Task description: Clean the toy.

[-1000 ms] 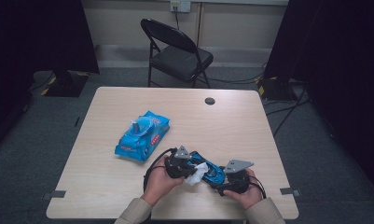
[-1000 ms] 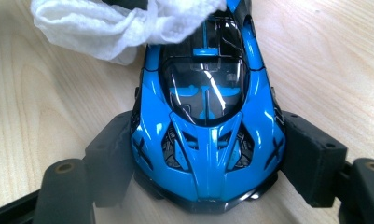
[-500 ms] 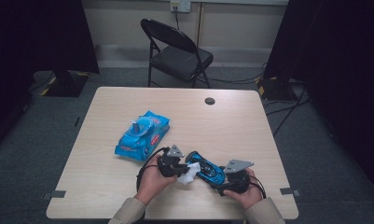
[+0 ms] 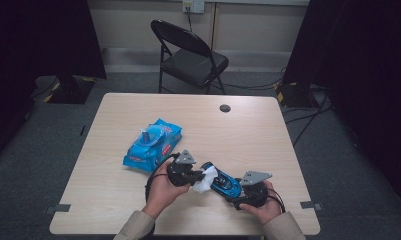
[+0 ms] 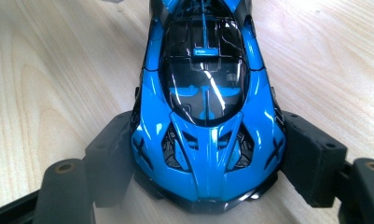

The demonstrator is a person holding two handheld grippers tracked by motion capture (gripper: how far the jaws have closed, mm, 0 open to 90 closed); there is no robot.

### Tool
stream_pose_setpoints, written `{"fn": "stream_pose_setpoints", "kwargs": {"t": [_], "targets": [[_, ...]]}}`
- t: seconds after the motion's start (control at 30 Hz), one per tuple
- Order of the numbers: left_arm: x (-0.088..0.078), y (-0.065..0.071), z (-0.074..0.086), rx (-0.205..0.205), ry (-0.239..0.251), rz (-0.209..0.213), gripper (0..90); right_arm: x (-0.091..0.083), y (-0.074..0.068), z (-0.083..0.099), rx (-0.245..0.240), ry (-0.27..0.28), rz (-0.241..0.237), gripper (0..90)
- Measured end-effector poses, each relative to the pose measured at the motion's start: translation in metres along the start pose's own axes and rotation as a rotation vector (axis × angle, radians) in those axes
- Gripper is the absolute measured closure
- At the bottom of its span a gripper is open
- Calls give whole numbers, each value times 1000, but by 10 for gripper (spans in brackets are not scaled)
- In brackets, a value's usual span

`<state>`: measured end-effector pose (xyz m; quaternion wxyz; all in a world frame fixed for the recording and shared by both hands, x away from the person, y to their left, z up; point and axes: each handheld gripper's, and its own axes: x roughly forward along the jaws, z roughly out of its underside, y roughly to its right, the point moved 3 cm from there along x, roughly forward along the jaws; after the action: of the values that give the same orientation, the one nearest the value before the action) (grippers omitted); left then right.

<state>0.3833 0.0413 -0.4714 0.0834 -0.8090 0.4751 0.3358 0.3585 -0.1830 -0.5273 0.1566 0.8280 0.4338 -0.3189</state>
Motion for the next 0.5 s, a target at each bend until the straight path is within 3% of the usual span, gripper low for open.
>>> {"fn": "stream_pose_setpoints", "kwargs": {"t": [0.3, 0.47, 0.5], "targets": [[50, 38, -22, 83, -7, 83, 847, 0, 0, 0, -1, 0, -1, 261], [73, 48, -14, 135, -31, 87, 835, 0, 0, 0, -1, 0, -2, 260], [74, 48, -12, 137, -17, 98, 829, 0, 0, 0, -1, 0, -1, 260]]}}
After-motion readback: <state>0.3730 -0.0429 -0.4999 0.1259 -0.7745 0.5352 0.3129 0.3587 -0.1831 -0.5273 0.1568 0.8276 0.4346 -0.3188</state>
